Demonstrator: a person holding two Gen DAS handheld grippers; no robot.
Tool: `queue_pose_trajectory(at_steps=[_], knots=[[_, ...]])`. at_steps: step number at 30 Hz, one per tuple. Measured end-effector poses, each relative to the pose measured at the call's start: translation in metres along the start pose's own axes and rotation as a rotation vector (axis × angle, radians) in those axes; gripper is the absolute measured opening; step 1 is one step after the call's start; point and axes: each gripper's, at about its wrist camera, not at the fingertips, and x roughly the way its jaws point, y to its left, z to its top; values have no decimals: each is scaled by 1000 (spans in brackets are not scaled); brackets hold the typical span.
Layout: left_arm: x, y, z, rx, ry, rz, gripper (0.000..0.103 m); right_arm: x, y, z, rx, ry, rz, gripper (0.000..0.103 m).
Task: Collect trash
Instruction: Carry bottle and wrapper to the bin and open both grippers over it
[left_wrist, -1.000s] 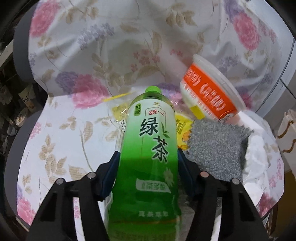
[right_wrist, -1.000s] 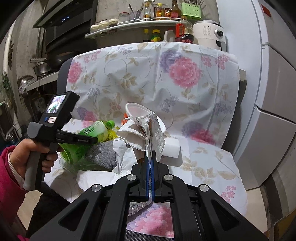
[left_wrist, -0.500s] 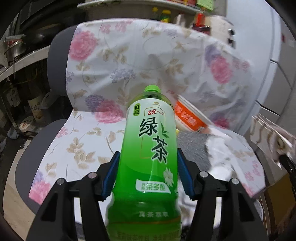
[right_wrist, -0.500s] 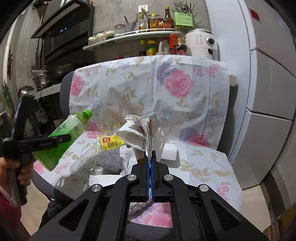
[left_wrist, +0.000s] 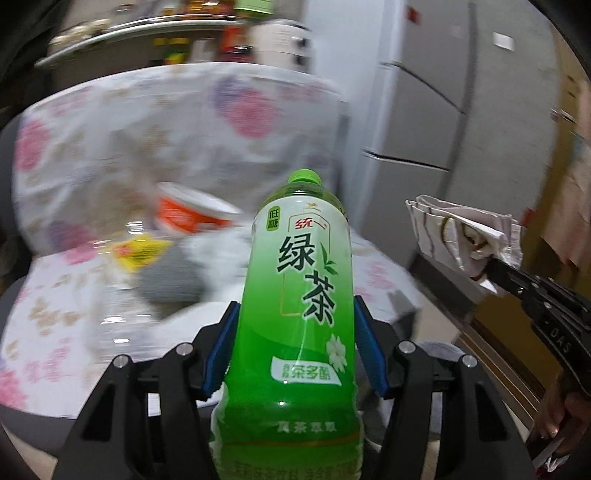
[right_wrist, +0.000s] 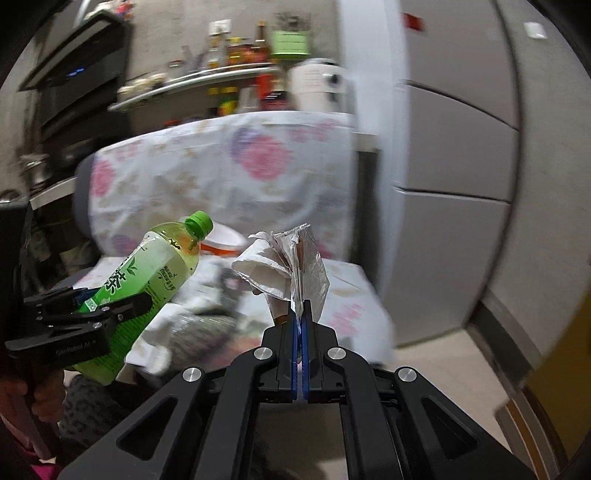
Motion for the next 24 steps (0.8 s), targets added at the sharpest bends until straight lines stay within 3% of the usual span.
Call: queue_pose_trajectory(at_steps=[9,13,24], knots=[[47,-115,-16,176,55,-216,58,-40,-88,-47,143,33,-207,2],[68,-150,-25,220,100,-256,58,-47,-124,-71,212,51,-277,2],[130,-220,-49,323,246,-345,59,-19,-186,-133,346,176,-315,2]])
